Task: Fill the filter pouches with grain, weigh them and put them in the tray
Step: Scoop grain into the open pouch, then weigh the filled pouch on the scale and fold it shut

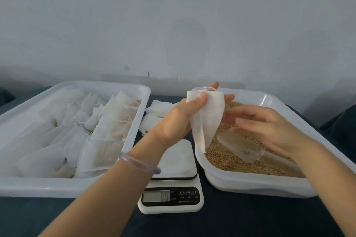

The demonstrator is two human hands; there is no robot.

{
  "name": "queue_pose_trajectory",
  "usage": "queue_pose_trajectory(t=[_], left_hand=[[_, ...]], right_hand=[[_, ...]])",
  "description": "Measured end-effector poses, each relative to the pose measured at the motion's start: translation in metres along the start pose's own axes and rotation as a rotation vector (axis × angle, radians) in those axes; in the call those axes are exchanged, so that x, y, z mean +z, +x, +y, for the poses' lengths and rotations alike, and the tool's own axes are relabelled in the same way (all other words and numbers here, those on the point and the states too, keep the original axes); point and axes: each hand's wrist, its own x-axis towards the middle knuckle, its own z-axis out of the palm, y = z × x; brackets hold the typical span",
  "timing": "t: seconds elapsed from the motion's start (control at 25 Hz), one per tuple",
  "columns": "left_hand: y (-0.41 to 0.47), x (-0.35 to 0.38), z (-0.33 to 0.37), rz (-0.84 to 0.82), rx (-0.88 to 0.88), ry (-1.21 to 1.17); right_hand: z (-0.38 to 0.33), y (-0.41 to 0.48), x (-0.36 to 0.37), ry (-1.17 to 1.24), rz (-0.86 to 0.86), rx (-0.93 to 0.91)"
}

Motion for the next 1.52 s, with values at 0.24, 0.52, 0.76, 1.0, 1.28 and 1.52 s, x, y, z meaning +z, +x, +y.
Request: queue_pose_trajectory(t=[0.24,0.52,0.76,1.0,1.28,1.52], left_hand=[[-0.014,-0.029,0.004,-0.021,-0.135,0.112],[-0.031,-0.063,0.005,0.05,-0.234,0.621],[-0.033,-0.075,-0.006,0.135,-0.283,0.8],[-0.031,-0.077,-0.016,0.151,-0.373,1.082],[-0.027,-0.073,-0.023,0.051,-0.456,1.385],[-0.02,-0.069,-0.033,-0.109,-0.567,1.576]], right_hand=[[-0.022,0.026,0.062,0.2,-0.102,-0.082],[-0.013,0.044,0.085,-0.124,0.08,-0.032],[-0.004,0.054,0.087,-0.4,-0.035,-0.048],[0.003,0.064,0.093,-0.727,-0.021,-0.002],[0.002,0.077,0.11,-1.06,-0.212,0.029],[0.006,0.084,0.121,-1.165,-0.275,0.054]])
